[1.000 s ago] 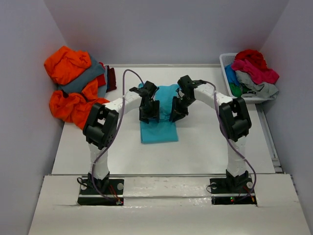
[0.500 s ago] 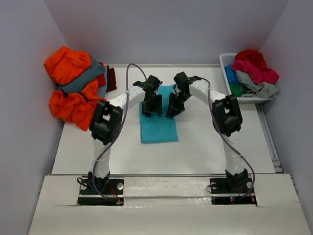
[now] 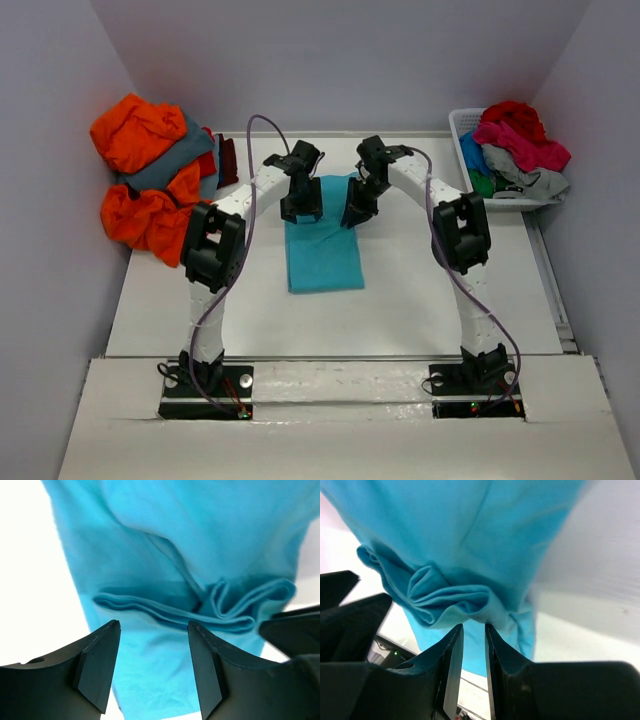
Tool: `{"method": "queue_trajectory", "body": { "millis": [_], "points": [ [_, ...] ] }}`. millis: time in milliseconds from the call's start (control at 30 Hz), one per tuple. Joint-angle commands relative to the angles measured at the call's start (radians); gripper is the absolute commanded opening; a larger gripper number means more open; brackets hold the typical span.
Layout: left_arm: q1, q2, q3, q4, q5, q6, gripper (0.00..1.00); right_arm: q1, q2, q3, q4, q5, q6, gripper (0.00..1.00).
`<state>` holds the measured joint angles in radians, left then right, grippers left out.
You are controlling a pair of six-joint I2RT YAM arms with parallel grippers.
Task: Fold and stack the t-shirts
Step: Fold the rectangle-folded T-shirt at the center of the board.
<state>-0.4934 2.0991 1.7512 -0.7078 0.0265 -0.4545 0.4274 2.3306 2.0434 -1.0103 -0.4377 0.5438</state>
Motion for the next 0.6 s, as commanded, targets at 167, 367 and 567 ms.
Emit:
{"method": "queue_trajectory", "body": {
  "millis": [167, 367, 567],
  "points": [
    [0.030, -0.037, 0.034, -0.025, -0.082, -0.006, 0.68, -0.042, 0.001, 0.028, -0.014, 0.037, 0.005, 0.30],
    [0.030, -0.105, -0.031, -0.021, -0.033, 0.016, 0.68, -0.042, -0.065, -0.003, -0.010, 0.017, 0.007, 0.30],
    [0.030, -0.175, -0.116, 0.007, 0.104, 0.017, 0.68, -0.042, -0.120, -0.012, -0.013, -0.030, 0.015, 0.30]
  ]
}}
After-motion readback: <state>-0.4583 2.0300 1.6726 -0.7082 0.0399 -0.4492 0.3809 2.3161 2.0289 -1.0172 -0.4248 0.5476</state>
